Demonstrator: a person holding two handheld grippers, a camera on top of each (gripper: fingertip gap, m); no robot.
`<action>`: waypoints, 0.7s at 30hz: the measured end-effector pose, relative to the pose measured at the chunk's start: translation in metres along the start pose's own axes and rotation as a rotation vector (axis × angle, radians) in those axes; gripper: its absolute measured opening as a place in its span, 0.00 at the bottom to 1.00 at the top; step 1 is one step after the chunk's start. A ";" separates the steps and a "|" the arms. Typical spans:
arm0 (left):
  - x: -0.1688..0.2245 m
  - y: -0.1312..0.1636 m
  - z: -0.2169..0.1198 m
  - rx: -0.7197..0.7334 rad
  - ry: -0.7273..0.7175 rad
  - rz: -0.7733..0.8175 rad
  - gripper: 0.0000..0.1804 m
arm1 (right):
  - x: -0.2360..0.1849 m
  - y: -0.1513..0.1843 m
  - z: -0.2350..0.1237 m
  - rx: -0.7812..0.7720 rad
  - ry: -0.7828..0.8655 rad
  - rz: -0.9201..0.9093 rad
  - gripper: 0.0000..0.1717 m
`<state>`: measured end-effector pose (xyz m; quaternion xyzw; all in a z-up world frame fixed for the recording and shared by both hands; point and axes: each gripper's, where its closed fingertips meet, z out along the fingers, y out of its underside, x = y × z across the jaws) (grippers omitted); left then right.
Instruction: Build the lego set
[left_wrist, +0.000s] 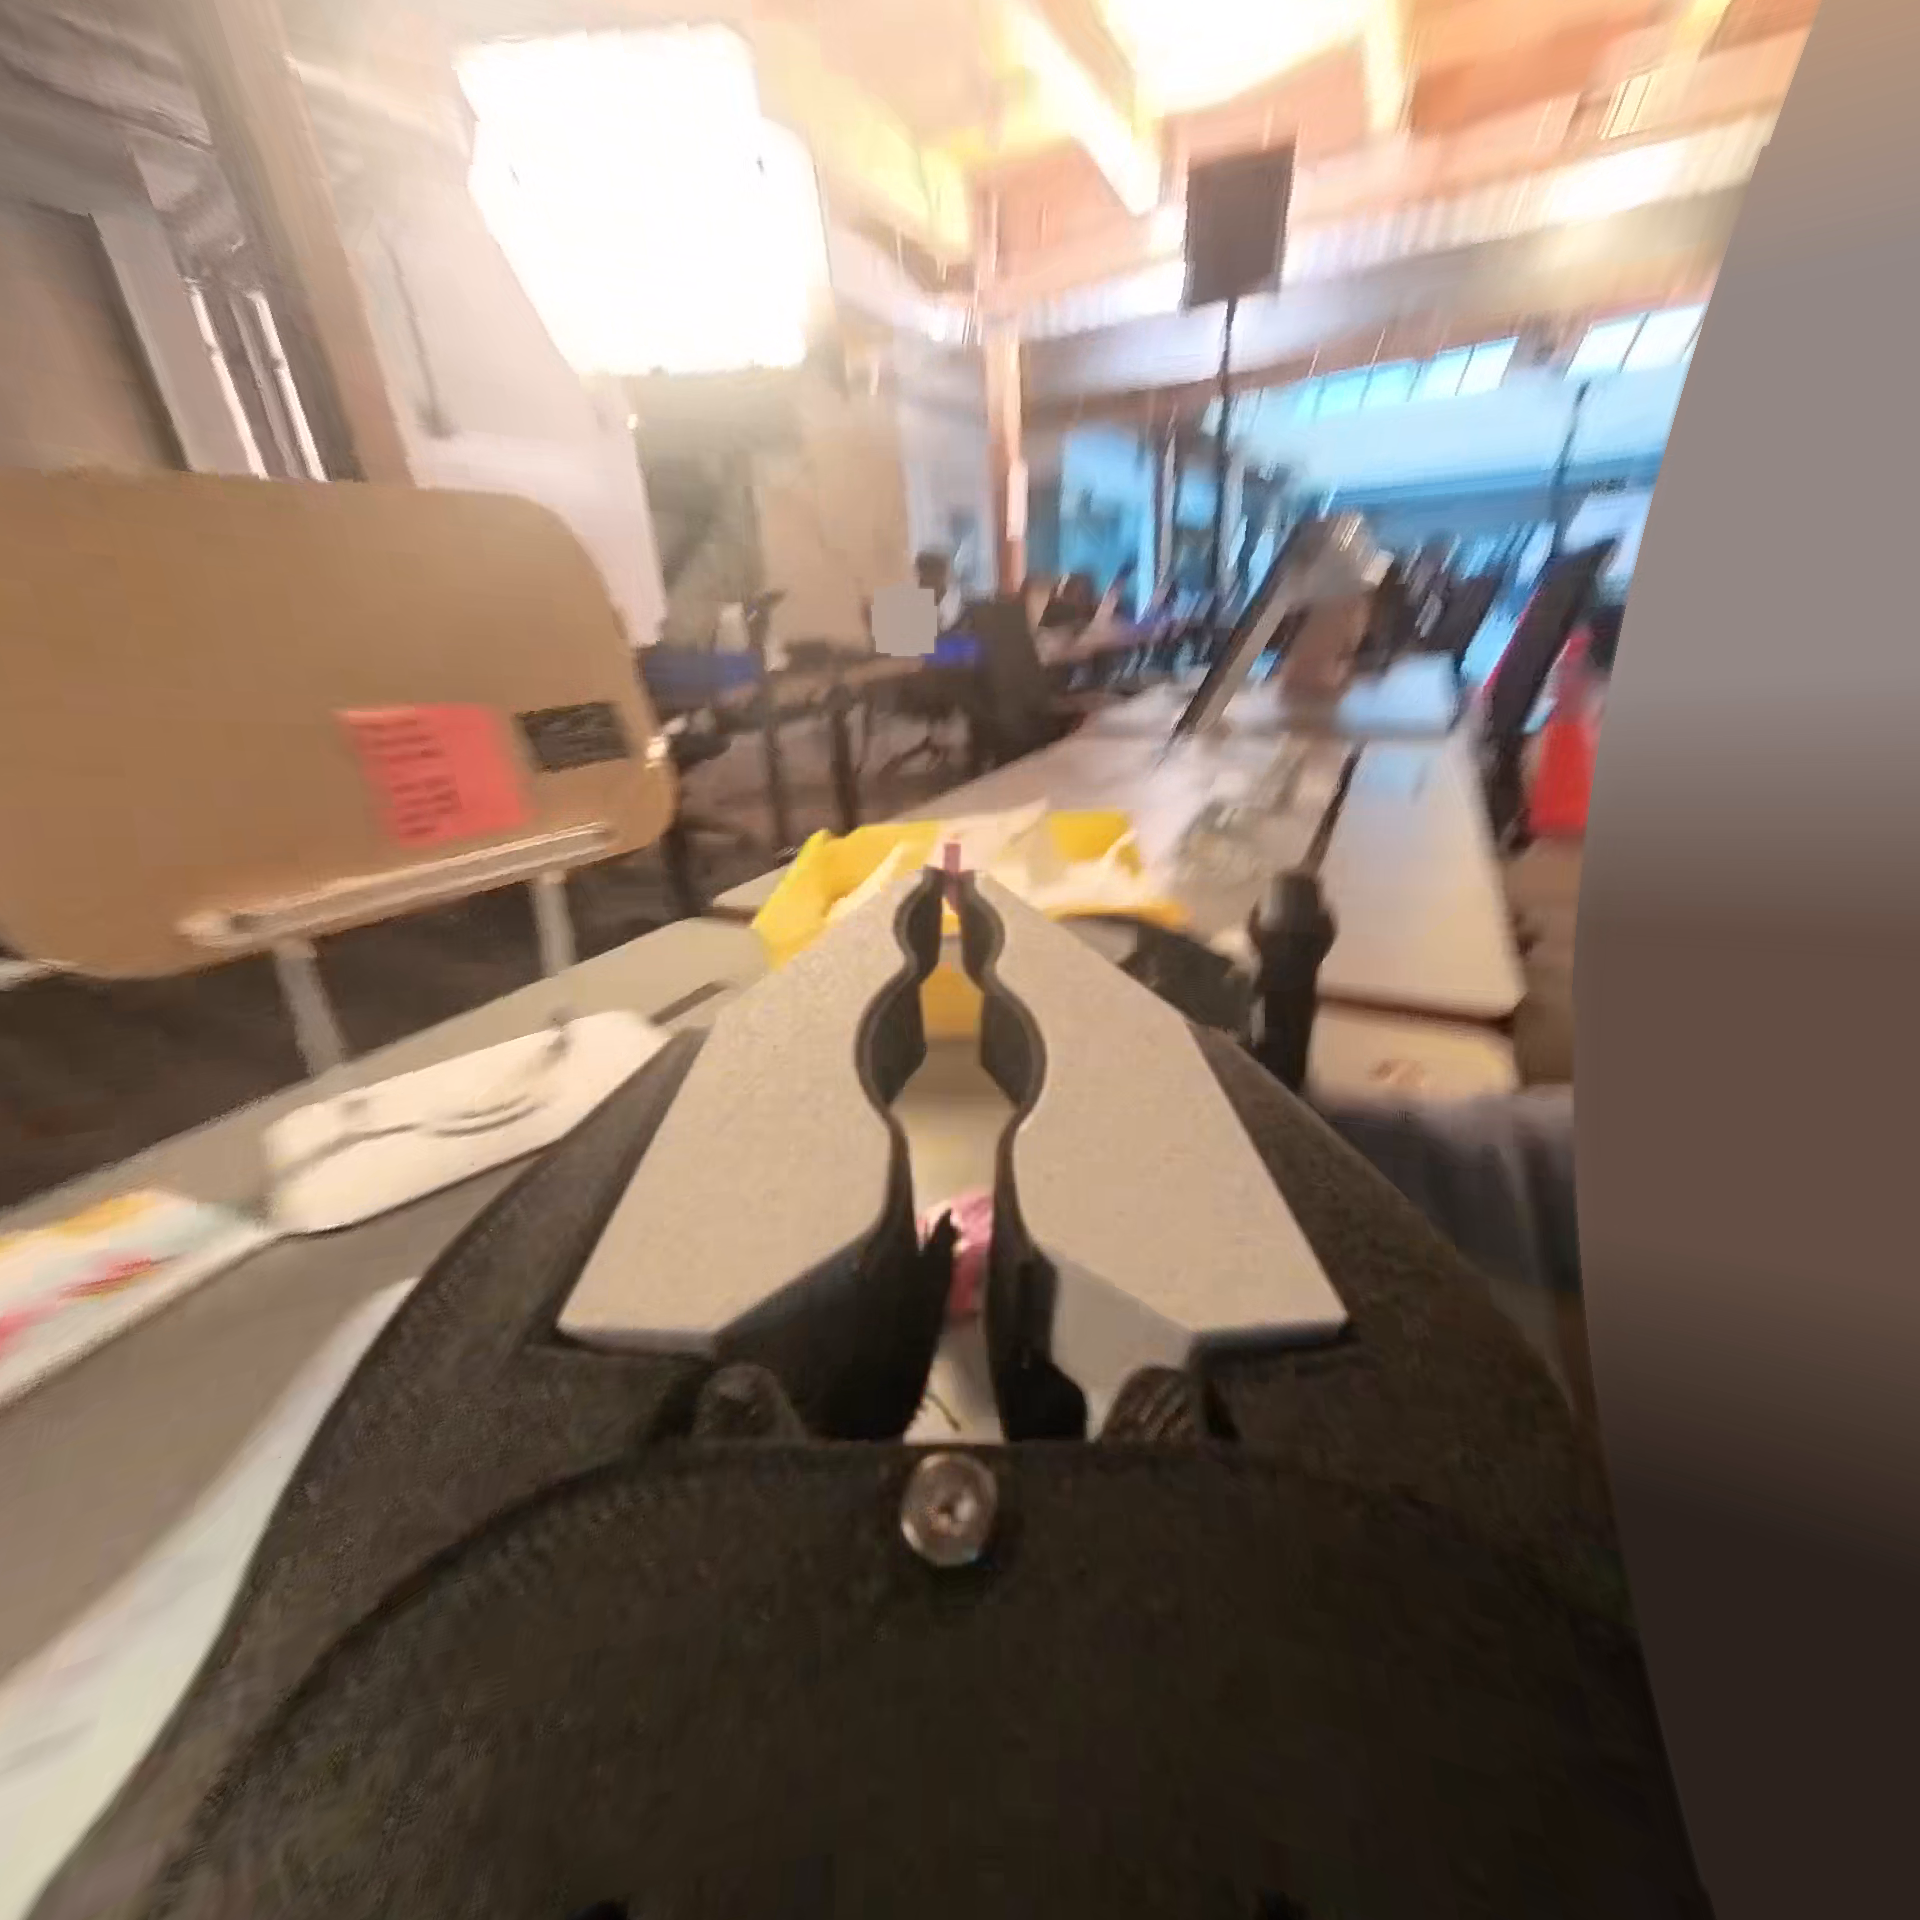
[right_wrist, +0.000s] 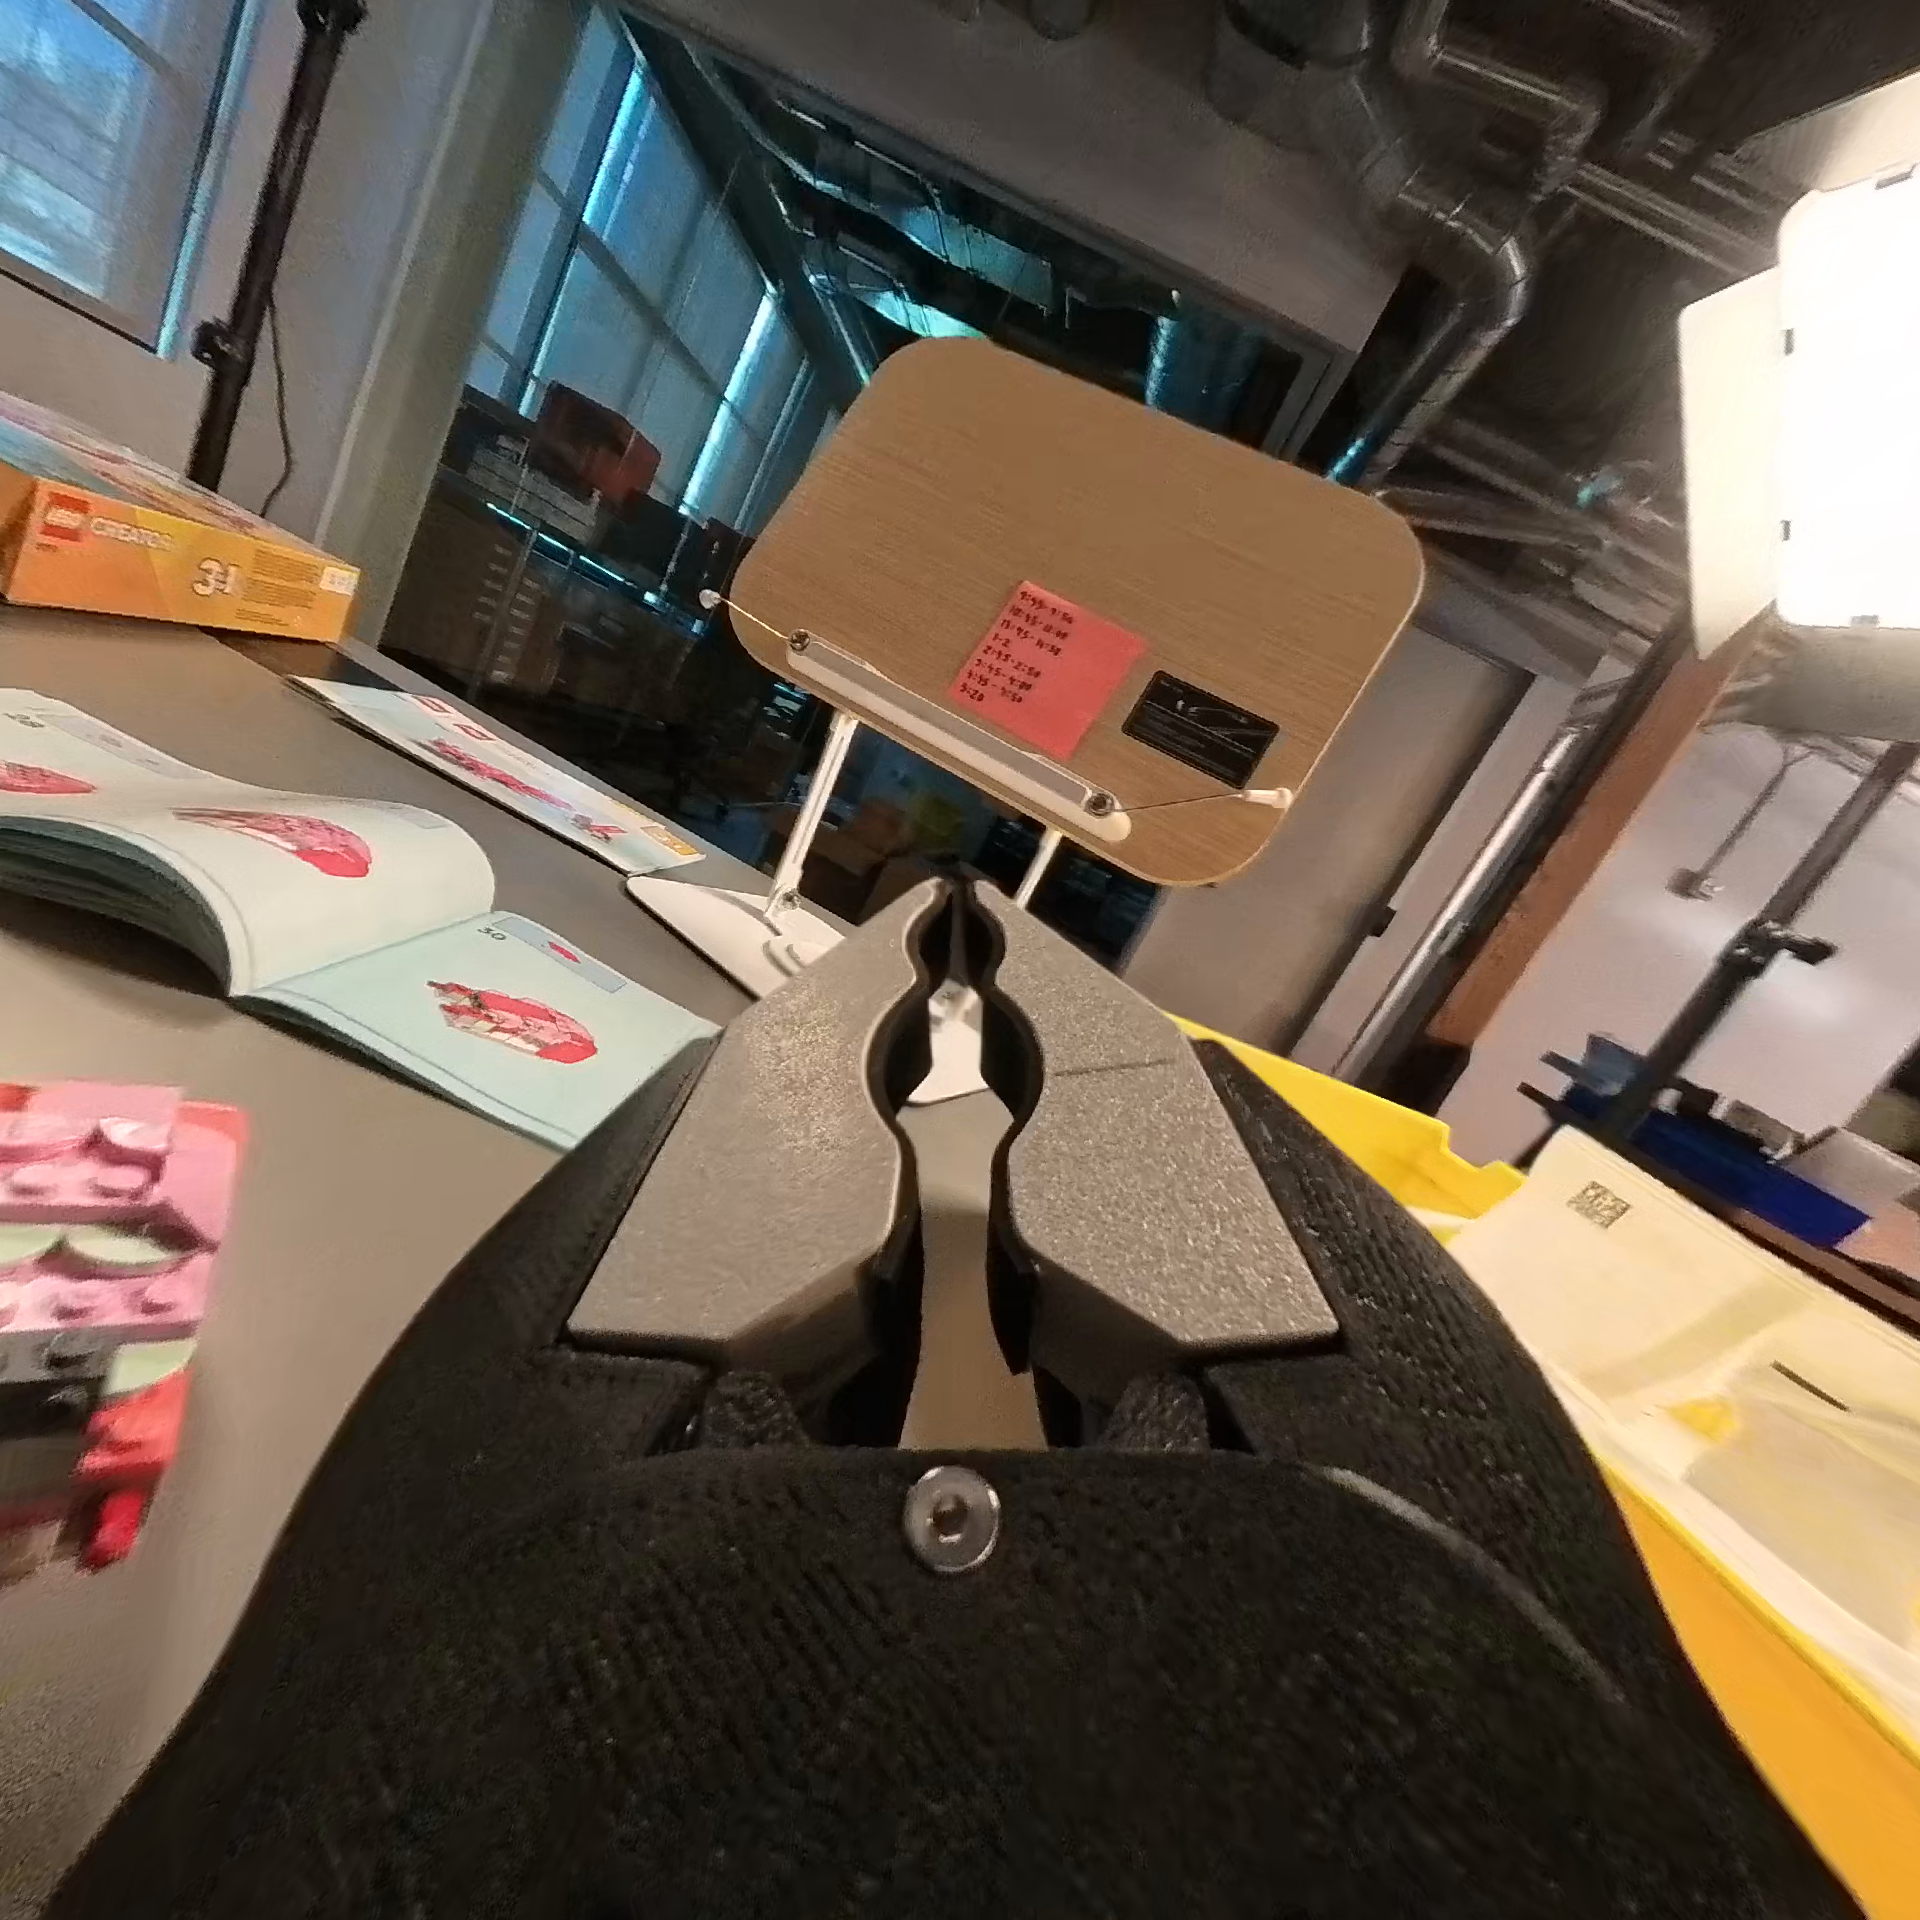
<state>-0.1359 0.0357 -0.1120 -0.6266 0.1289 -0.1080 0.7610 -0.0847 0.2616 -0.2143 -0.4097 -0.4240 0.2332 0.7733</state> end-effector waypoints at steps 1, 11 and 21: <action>0.009 0.010 0.014 0.051 0.033 -0.083 0.01 | -0.002 -0.003 -0.004 0.007 -0.024 0.025 0.00; 0.037 0.089 0.093 0.070 0.413 -0.356 0.01 | -0.065 -0.083 -0.064 0.245 -0.769 0.665 0.09; 0.046 0.105 0.095 0.050 0.521 -0.384 0.01 | -0.081 -0.085 -0.071 0.188 -0.959 0.830 0.01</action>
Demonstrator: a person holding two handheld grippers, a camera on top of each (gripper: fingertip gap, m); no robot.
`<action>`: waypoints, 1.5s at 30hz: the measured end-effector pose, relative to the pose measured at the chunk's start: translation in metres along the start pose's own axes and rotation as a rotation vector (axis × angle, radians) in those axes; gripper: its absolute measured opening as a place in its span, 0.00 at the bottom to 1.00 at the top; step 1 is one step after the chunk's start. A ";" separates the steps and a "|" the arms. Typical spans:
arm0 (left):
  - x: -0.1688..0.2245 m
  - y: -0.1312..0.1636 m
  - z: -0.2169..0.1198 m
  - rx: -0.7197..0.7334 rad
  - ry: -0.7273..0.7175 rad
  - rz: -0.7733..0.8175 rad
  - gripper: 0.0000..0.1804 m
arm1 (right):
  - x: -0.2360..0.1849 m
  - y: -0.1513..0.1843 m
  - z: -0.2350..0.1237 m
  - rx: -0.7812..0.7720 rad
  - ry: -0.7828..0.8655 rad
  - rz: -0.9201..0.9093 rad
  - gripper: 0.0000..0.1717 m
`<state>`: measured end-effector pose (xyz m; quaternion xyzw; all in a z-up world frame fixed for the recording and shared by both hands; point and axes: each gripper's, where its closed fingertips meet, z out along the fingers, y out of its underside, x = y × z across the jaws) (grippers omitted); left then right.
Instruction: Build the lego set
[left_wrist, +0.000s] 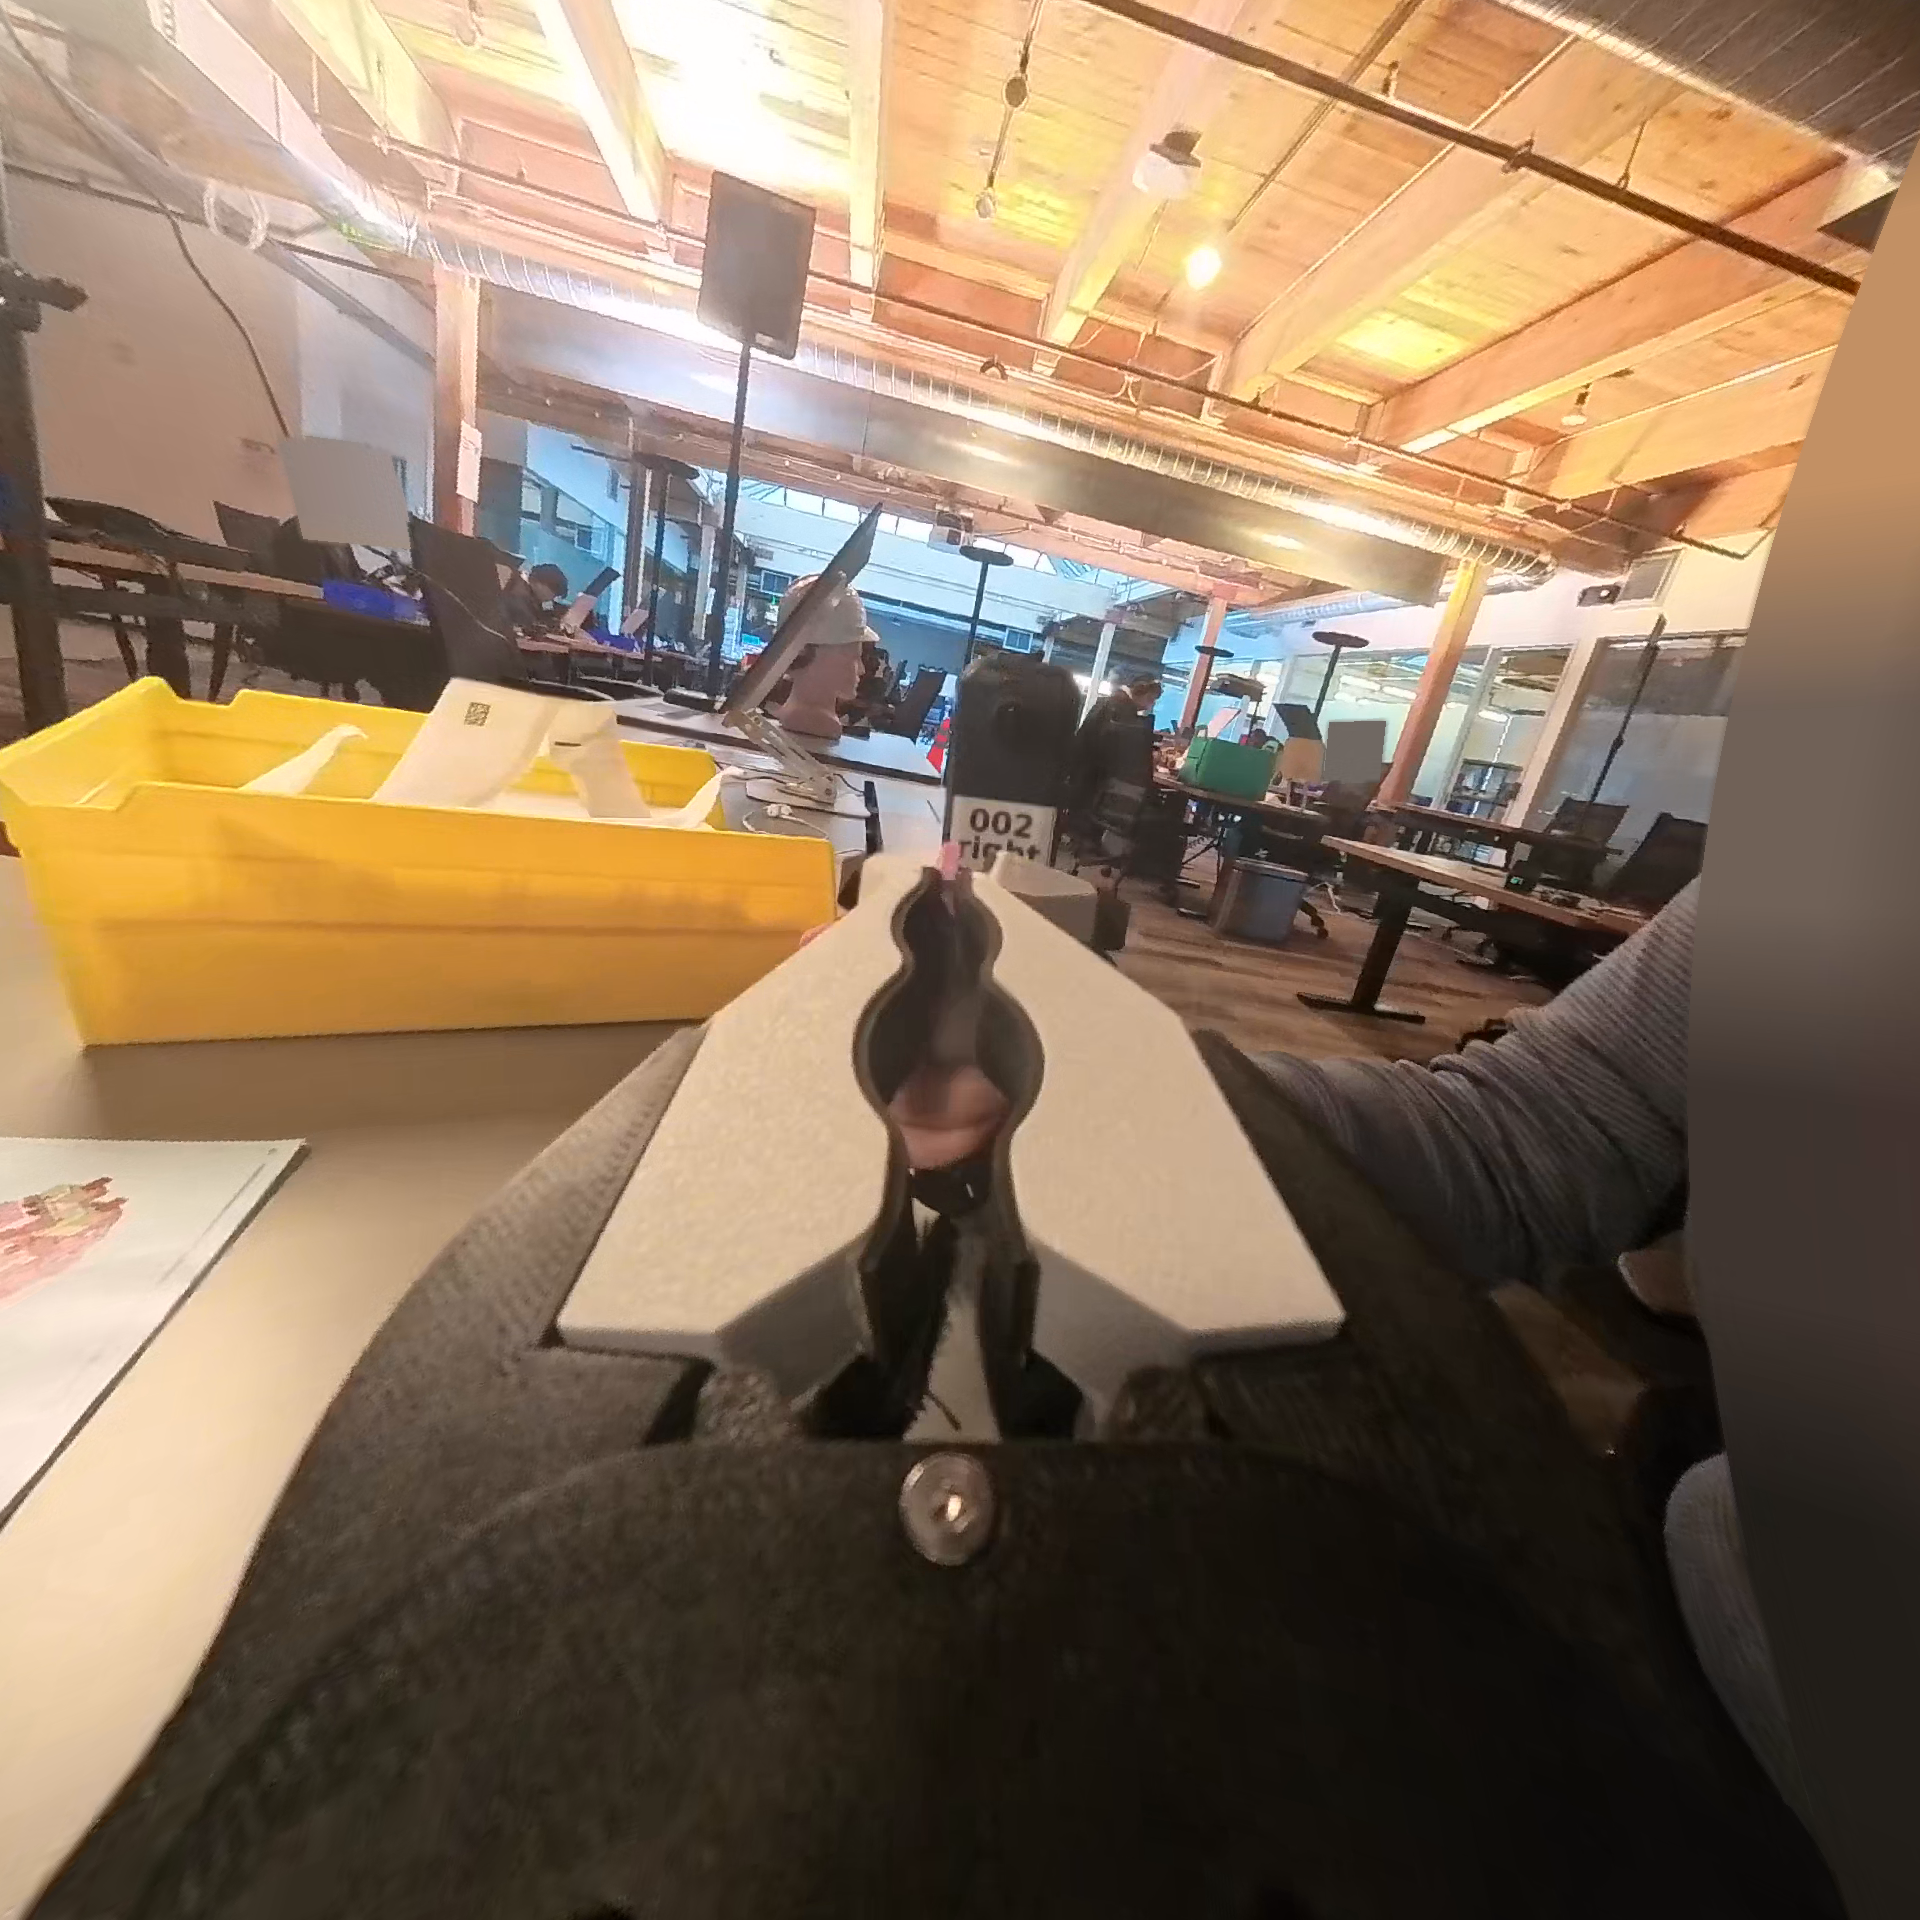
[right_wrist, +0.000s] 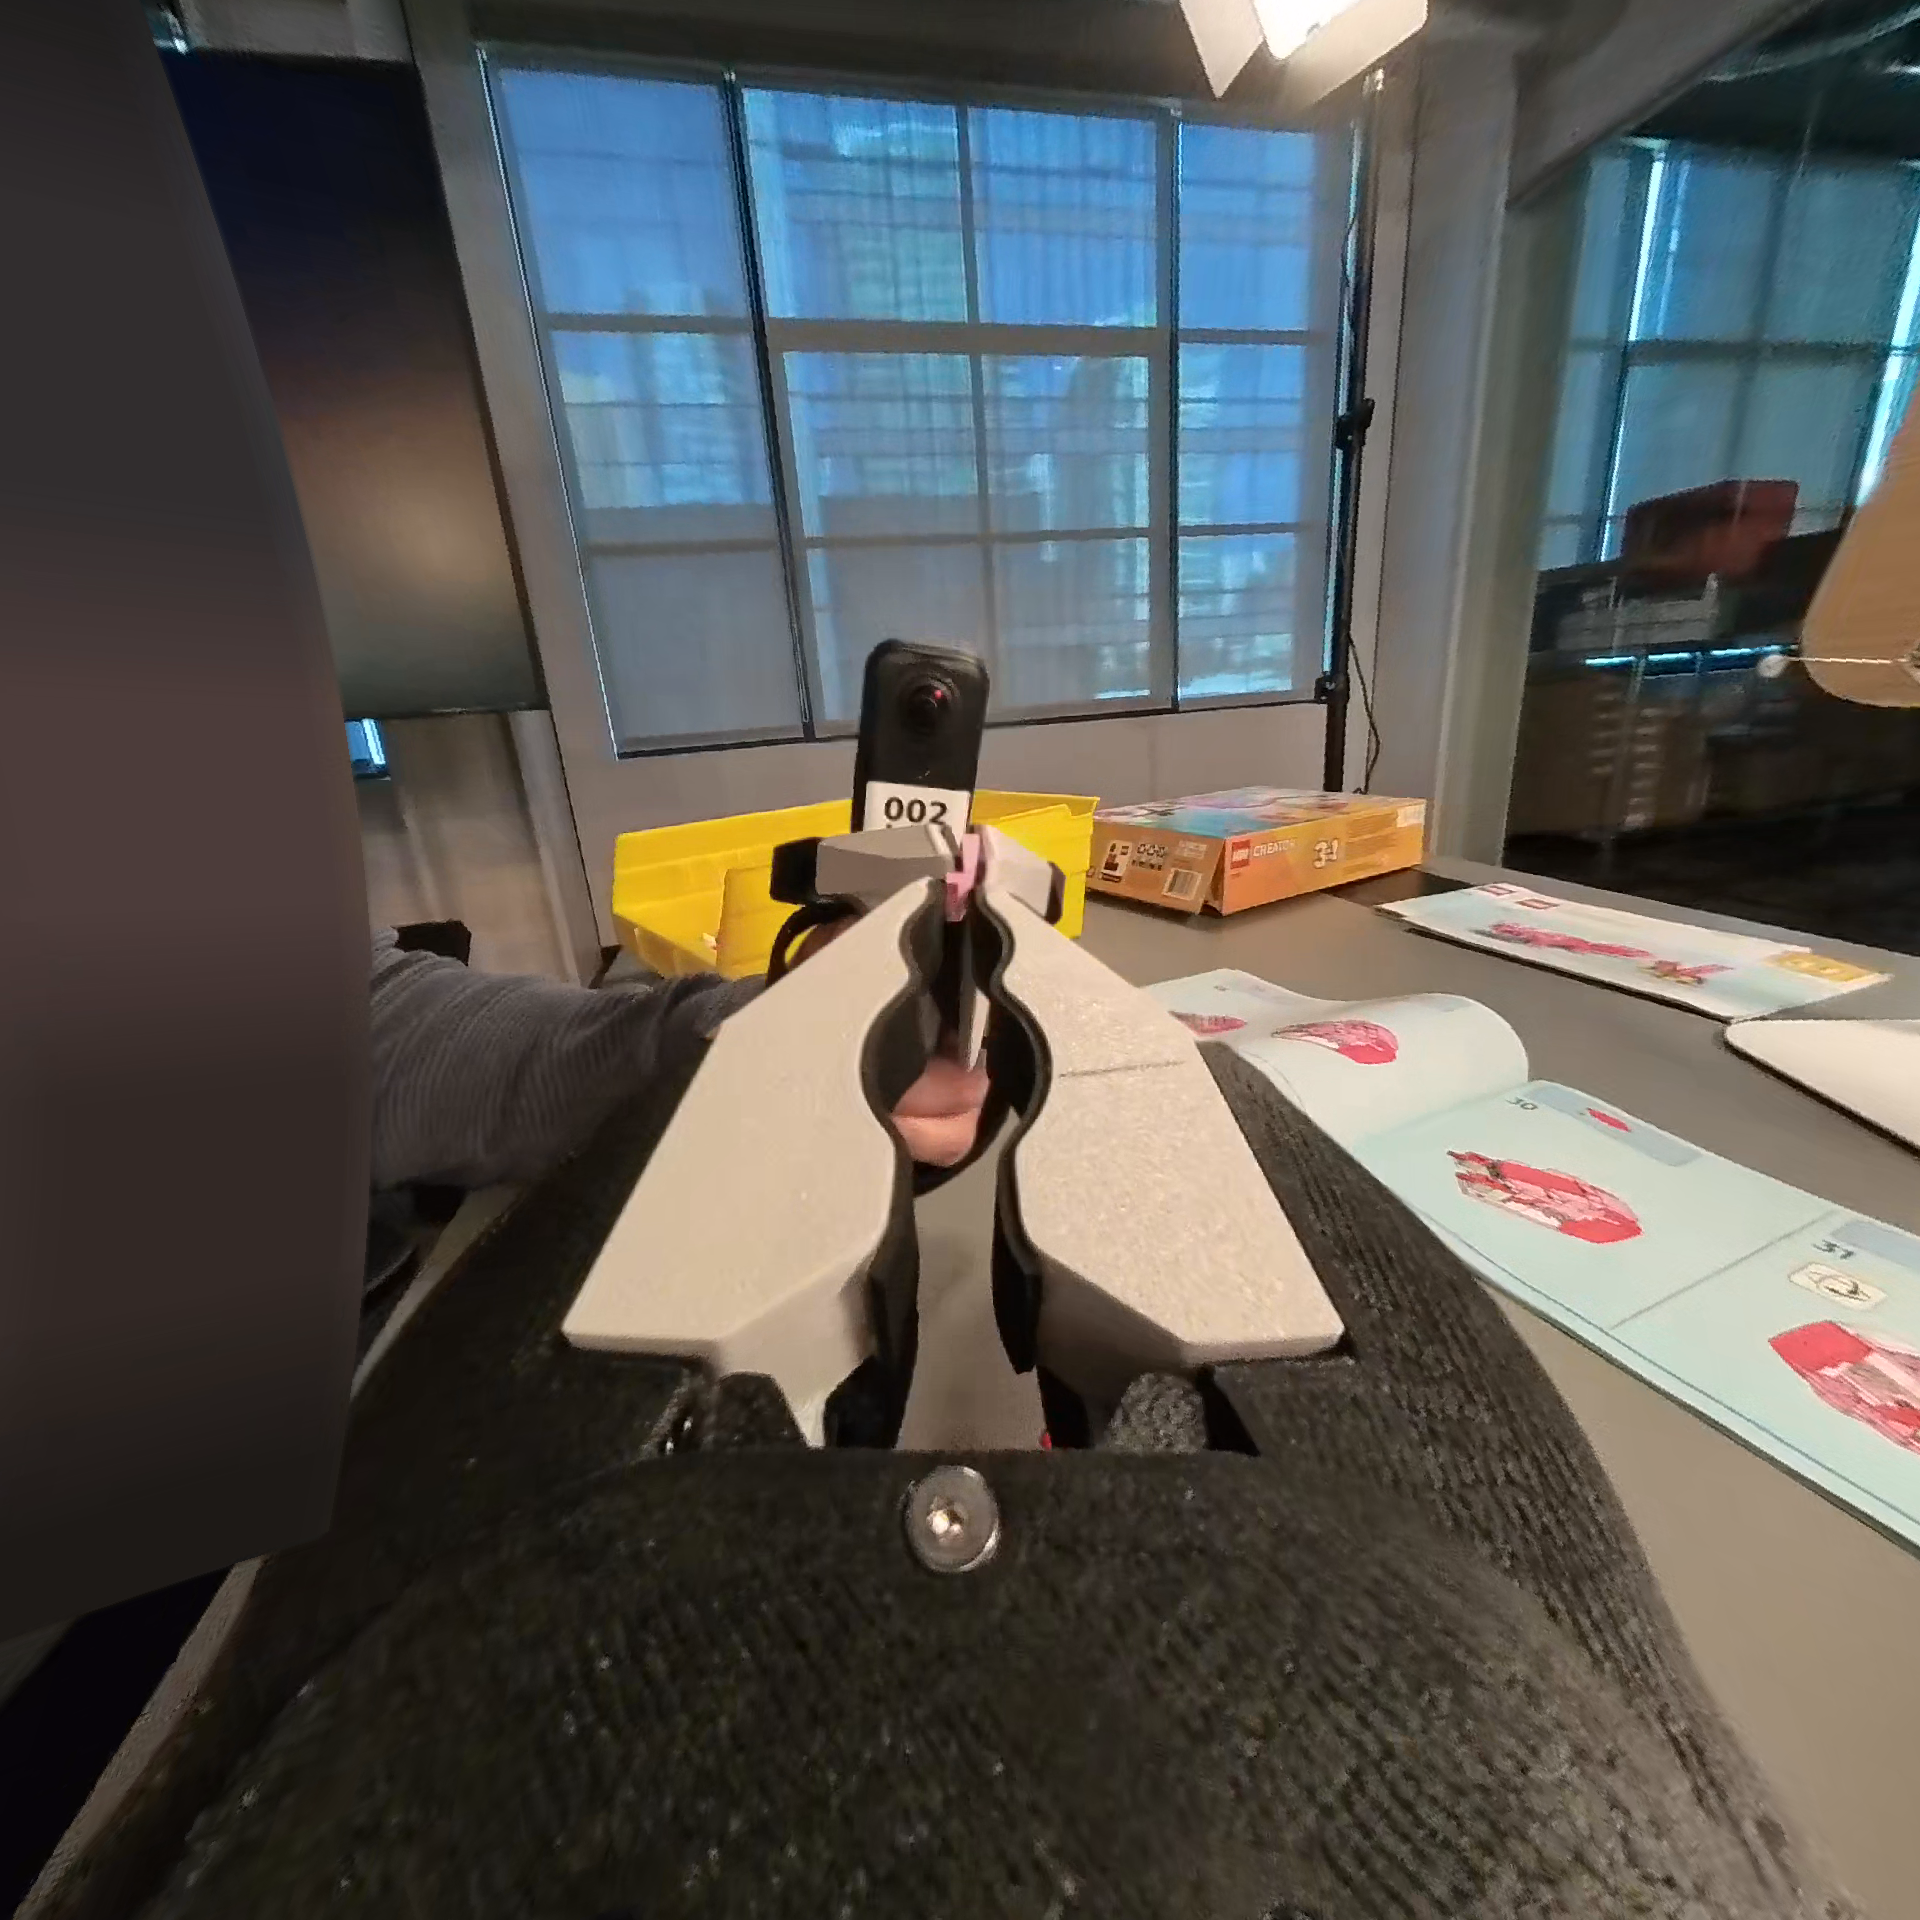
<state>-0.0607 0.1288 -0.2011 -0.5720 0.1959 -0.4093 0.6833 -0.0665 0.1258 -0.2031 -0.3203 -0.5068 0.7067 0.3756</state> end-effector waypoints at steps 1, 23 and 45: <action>0.000 0.001 -0.002 0.005 0.001 -0.005 0.01 | 0.000 0.002 0.001 -0.013 0.001 -0.007 0.01; -0.073 0.089 -0.030 -0.688 -0.262 0.256 0.62 | 0.098 0.027 -0.046 -0.487 0.732 -1.081 0.01; -0.062 0.116 -0.039 -0.856 -0.300 0.263 0.43 | 0.108 0.022 -0.056 -0.457 0.796 -0.985 0.01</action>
